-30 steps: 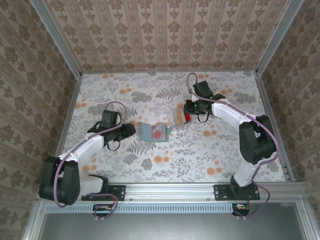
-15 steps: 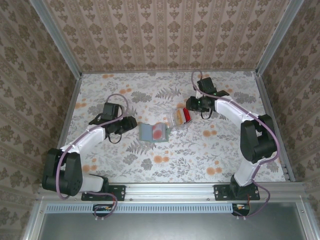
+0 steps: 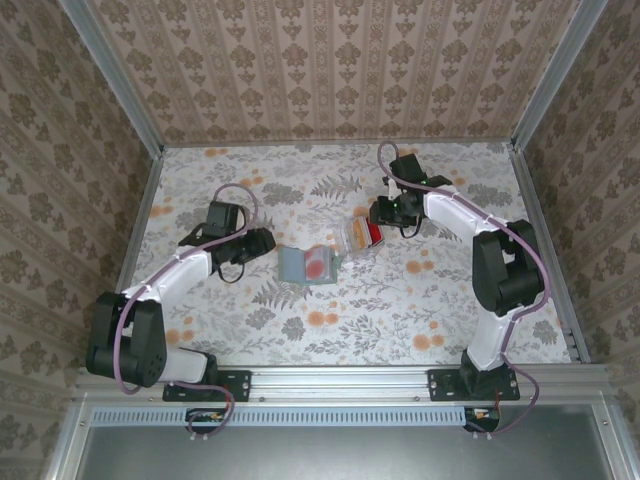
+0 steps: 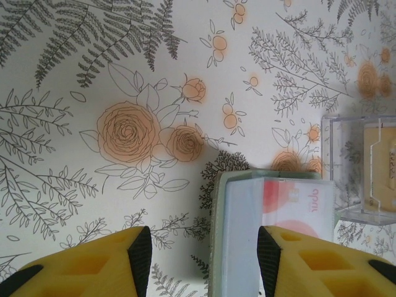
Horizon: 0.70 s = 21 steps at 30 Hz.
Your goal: Put the credit cards into the card holder
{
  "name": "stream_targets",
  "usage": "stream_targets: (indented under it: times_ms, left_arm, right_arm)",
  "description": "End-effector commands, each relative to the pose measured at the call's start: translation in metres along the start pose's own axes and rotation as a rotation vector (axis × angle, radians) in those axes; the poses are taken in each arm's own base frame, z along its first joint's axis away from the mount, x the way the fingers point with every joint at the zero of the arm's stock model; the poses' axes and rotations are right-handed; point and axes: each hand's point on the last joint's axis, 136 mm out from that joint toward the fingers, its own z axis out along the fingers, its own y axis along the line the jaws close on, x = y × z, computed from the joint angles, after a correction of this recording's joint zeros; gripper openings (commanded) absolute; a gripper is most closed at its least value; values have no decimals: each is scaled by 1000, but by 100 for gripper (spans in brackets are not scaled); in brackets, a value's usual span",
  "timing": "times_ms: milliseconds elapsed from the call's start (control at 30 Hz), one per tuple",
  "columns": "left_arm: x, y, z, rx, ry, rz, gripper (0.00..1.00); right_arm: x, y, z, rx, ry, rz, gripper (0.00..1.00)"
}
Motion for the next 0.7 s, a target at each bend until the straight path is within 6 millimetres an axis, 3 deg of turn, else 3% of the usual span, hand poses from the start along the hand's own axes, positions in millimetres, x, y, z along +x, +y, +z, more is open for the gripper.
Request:
stream_targets:
  times_ms: [0, 367, 667]
  left_arm:
    - [-2, -2, 6, 14, 0, -15, 51]
    - [-11, -16, 7, 43, -9, 2, 51]
    - [-15, -54, 20, 79, 0, 69, 51]
  right_arm:
    - [3, 8, -1, -33, 40, 3, 42]
    - [11, 18, 6, -72, 83, 5, 41]
    - [7, 30, -11, -59, 54, -36, 40]
